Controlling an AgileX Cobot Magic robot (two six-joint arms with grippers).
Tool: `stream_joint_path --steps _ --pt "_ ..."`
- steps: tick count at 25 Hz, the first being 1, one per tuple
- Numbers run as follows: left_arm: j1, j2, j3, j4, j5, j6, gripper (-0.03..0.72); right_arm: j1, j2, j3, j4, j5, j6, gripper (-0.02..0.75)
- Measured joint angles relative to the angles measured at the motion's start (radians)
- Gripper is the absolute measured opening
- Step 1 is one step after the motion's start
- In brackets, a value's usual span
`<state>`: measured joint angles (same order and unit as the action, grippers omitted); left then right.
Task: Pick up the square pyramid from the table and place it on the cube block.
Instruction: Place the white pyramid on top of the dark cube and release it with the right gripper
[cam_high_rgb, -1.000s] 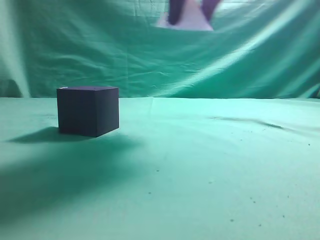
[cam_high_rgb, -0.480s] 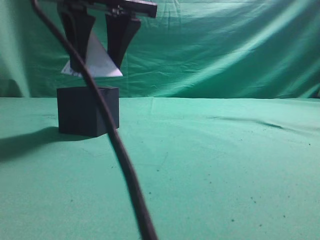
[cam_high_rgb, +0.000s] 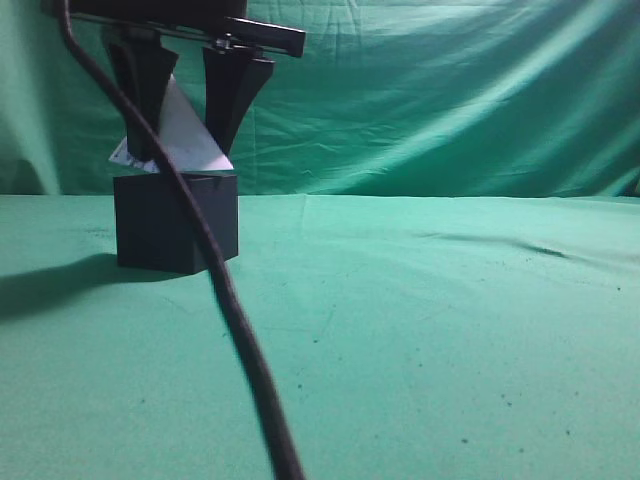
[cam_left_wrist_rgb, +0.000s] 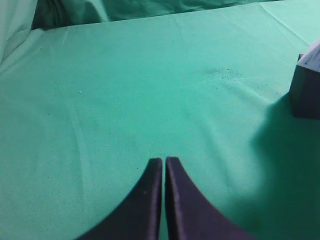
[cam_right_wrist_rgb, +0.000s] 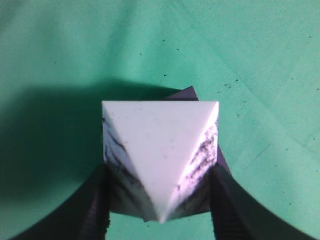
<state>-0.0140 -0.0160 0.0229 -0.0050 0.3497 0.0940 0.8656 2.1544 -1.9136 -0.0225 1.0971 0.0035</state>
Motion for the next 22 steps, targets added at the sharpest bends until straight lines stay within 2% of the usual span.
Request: stream_joint_path --steps 2,8,9,11,12,14,17,19,20,22 --pt "0.000 0.000 0.000 0.000 0.000 0.000 0.000 0.000 0.000 0.000 0.000 0.000 0.000 0.366" --pt "0.000 0.000 0.000 0.000 0.000 0.000 0.000 0.000 -0.004 0.000 0.000 0.000 -0.004 0.643" --pt "0.000 0.000 0.000 0.000 0.000 0.000 0.000 0.000 -0.011 0.000 0.000 0.000 -0.004 0.661" --pt "0.000 0.000 0.000 0.000 0.000 0.000 0.000 0.000 -0.033 0.000 0.000 0.004 -0.004 0.644" --pt "0.000 0.000 0.000 0.000 0.000 0.000 0.000 0.000 -0.050 0.000 0.000 0.009 -0.004 0.683" --pt "0.000 0.000 0.000 0.000 0.000 0.000 0.000 0.000 -0.087 0.000 0.000 0.036 -0.004 0.669" --pt "0.000 0.000 0.000 0.000 0.000 0.000 0.000 0.000 -0.150 0.000 -0.031 0.106 -0.004 0.458" --pt "0.000 0.000 0.000 0.000 0.000 0.000 0.000 0.000 -0.192 0.000 -0.081 0.134 -0.004 0.234" --pt "0.000 0.000 0.000 0.000 0.000 0.000 0.000 0.000 -0.209 0.000 -0.104 0.140 0.003 0.151" --pt "0.000 0.000 0.000 0.000 0.000 0.000 0.000 -0.008 -0.250 0.000 -0.133 0.146 0.031 0.052"
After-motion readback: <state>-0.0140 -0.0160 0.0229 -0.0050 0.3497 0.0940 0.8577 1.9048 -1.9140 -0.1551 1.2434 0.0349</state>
